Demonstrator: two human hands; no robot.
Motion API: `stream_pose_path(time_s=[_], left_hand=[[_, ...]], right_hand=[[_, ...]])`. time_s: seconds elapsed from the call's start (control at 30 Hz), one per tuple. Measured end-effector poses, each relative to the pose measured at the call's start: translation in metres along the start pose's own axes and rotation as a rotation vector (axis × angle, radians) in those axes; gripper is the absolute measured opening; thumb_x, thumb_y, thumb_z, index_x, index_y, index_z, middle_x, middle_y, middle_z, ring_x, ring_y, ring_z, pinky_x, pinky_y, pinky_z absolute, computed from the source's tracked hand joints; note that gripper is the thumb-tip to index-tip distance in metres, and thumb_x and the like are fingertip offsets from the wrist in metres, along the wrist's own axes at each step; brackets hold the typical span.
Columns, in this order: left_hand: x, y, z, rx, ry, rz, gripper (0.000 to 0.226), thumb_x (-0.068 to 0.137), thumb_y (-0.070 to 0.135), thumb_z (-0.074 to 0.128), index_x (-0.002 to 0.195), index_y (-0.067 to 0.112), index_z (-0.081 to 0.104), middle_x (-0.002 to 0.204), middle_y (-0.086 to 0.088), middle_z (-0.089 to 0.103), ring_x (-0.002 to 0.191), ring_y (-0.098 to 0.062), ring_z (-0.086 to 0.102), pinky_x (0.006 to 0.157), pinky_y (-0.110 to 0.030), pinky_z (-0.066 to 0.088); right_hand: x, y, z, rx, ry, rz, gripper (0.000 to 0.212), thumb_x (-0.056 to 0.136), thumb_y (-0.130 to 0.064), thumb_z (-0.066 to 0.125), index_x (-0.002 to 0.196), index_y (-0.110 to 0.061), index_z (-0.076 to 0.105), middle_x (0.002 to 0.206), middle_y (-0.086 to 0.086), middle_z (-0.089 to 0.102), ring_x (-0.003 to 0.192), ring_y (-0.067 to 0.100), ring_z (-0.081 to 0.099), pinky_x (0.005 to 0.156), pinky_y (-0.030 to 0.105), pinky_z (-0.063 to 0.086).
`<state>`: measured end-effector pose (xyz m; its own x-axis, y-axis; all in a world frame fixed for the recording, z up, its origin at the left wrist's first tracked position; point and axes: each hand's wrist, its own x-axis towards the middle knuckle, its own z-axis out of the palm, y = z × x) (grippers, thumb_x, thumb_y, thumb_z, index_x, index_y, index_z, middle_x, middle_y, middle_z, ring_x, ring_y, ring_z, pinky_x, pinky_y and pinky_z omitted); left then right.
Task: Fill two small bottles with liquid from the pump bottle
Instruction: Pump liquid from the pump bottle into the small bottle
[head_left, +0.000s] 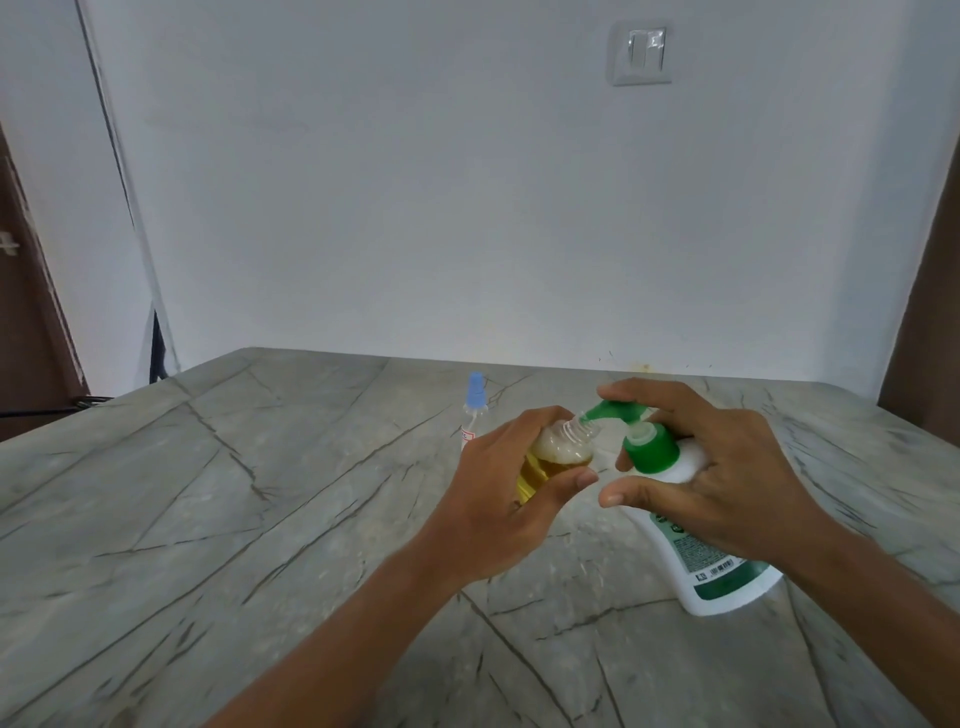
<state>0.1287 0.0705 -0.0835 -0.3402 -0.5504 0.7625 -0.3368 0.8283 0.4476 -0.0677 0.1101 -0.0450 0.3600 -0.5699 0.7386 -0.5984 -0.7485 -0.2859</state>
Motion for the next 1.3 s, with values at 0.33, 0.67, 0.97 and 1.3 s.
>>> stream_pose_path(time_s=[0.33,0.67,0.97,1.3], left_hand=[[-0.0008,-0.0011,0.0022,0.020,0.013,-0.005,0.038,0.085,0.046,0.062,0.116,0.036,0.044,0.095,0.030,0.053,0.092,0.001,0.056,0.068,-0.008,0.048],[-0.0027,-0.0001,0.0082,-0.016,0.010,0.018,0.036,0.086,0.038,0.065,0.117,0.025,0.053,0.094,0.023,0.058,0.086,-0.001,0.059,0.066,-0.006,0.045],[-0.0014,-0.0006,0.0044,-0.019,0.037,0.020,0.034,0.086,0.041,0.064,0.115,0.033,0.049,0.096,0.021,0.061,0.086,-0.004,0.061,0.066,-0.010,0.049],[-0.0036,0.0005,0.0084,-0.001,0.044,0.030,0.036,0.086,0.036,0.067,0.117,0.032,0.049,0.094,0.024,0.059,0.087,-0.001,0.060,0.067,-0.008,0.047]], right_hand=[[0.0015,-0.0012,-0.0013,-0.026,0.000,0.030,0.060,0.063,-0.073,0.067,0.116,-0.054,0.047,0.077,-0.039,0.062,0.075,-0.010,0.065,0.060,0.001,0.046],[0.0003,-0.0015,-0.0021,-0.025,0.028,0.042,0.056,0.061,-0.071,0.068,0.110,-0.049,0.050,0.073,-0.035,0.062,0.075,-0.013,0.064,0.059,0.001,0.046],[0.0007,-0.0008,-0.0001,-0.062,-0.013,0.027,0.060,0.071,-0.076,0.058,0.123,-0.053,0.040,0.080,-0.040,0.060,0.078,-0.013,0.063,0.063,0.001,0.044],[0.0016,-0.0018,-0.0026,-0.011,0.043,0.029,0.053,0.060,-0.065,0.076,0.104,-0.047,0.055,0.079,-0.037,0.060,0.074,-0.012,0.066,0.057,0.003,0.048]])
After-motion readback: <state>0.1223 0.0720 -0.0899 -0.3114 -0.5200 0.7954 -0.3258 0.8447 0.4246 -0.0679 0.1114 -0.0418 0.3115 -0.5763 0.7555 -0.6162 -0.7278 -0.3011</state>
